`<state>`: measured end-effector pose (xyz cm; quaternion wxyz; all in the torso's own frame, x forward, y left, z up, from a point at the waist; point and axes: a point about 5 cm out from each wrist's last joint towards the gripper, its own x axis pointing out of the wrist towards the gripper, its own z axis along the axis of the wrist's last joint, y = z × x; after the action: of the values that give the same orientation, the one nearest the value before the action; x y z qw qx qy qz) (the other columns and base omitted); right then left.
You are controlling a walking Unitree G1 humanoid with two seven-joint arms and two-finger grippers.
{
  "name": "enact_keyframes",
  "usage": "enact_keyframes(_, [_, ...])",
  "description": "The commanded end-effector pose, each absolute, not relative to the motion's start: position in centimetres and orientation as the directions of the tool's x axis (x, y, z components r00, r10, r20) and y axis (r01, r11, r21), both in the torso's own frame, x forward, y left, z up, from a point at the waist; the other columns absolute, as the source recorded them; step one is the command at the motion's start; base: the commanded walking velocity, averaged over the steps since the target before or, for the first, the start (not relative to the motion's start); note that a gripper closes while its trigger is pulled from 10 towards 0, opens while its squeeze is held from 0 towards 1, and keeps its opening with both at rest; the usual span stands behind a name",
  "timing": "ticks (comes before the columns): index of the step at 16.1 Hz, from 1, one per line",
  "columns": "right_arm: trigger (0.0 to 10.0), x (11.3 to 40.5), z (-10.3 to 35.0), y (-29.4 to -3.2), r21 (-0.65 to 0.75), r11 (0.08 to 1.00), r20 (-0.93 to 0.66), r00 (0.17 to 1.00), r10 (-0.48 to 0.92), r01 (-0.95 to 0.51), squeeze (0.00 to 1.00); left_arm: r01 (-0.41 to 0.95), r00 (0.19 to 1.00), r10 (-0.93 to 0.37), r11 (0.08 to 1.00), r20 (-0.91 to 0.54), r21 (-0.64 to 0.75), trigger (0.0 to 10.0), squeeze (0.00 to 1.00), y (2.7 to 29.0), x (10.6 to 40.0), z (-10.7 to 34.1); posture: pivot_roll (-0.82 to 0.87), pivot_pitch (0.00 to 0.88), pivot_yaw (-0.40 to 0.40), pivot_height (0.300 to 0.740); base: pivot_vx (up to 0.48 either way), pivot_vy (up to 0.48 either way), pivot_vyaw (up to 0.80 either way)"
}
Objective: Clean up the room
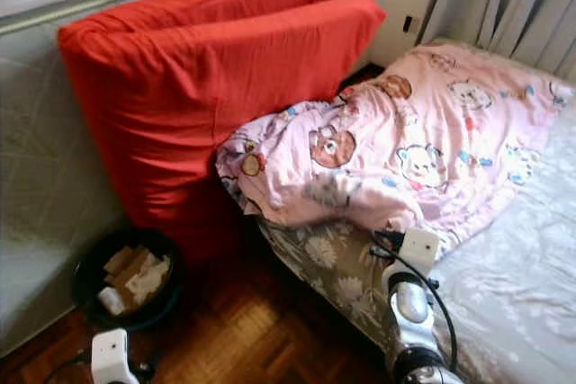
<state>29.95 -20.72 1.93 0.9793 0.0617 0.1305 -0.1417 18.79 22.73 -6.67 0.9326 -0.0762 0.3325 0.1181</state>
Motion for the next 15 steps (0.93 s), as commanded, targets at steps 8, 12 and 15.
enact_keyframes(8, [10.0,29.5,1.5,-20.7,0.025,0.956,-0.282,0.920,-0.272,0.291,0.00,-0.245,0.725,0.155,0.969,-0.671,-0.042,10.0,0.00,22.5,17.9,-7.3,0.05,0.144,0.001,0.740,-0.036,0.000,0.00])
enact_keyframes(12, [10.0,28.9,0.6,-21.4,-0.040,0.950,-0.352,0.886,-0.303,0.309,0.00,-0.245,0.724,0.153,0.969,-0.672,-0.043,10.0,0.00,22.4,17.9,-7.3,0.04,0.149,-0.002,0.740,0.000,0.000,0.00])
enact_keyframes(15, [10.0,27.2,-1.4,-21.8,-0.118,0.934,-0.492,0.797,-0.350,0.337,0.00,-0.233,0.726,0.145,0.972,-0.673,-0.042,10.0,0.00,22.3,18.0,-7.2,0.05,0.148,-0.002,0.740,0.000,0.000,0.00])
